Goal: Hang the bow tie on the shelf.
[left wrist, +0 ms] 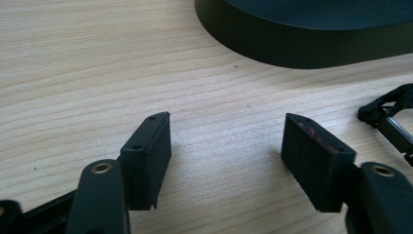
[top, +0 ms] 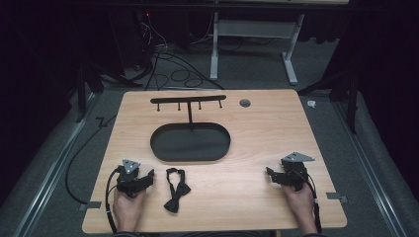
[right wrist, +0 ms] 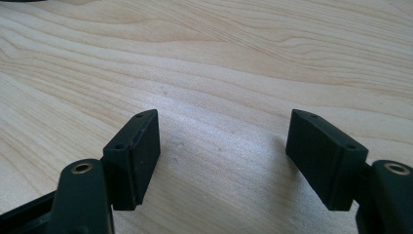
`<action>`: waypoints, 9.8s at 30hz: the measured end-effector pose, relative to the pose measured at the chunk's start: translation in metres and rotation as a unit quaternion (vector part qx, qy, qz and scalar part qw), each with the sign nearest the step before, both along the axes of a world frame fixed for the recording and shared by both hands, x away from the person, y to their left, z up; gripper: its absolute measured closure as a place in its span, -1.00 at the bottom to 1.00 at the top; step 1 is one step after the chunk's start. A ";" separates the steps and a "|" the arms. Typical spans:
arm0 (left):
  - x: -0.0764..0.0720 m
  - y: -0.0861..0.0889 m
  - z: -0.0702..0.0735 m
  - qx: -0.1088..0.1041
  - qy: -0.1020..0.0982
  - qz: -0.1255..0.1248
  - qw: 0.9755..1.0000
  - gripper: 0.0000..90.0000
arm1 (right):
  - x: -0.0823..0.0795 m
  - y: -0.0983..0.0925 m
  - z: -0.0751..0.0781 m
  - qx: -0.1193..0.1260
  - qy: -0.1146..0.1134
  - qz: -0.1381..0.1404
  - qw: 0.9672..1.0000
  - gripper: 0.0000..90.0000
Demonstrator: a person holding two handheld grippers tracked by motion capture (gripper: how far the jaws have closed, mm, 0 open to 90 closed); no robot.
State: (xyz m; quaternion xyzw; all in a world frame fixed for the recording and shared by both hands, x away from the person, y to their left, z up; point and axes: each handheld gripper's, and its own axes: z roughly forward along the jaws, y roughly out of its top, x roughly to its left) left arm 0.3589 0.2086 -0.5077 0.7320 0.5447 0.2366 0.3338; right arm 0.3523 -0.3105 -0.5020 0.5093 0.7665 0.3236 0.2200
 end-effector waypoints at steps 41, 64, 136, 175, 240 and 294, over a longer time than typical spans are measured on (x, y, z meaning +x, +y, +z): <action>-0.022 -0.027 0.033 -0.032 -0.003 -0.057 0.998 0.00 | 0.000 -0.001 0.000 0.000 0.000 0.001 1.000 -0.35; -0.017 -0.052 0.016 -0.031 0.037 -0.076 0.996 0.18 | 0.000 -0.001 0.000 0.000 0.000 0.001 1.000 -0.35; -0.027 -0.054 0.094 -0.093 -0.035 -0.171 0.980 0.95 | 0.000 -0.001 0.000 0.000 0.000 0.001 1.000 -0.35; 0.015 -0.070 0.141 -0.090 -0.060 -0.201 0.974 0.95 | 0.000 -0.001 0.000 0.004 0.000 0.001 1.000 -0.35; 0.115 -0.085 0.166 -0.056 -0.079 -0.117 0.988 0.94 | 0.000 -0.002 0.000 0.005 0.001 0.001 1.000 -0.35; 0.051 -0.057 0.171 -0.054 -0.092 -0.144 0.984 0.45 | 0.000 -0.001 0.000 0.004 0.001 0.001 1.000 -0.35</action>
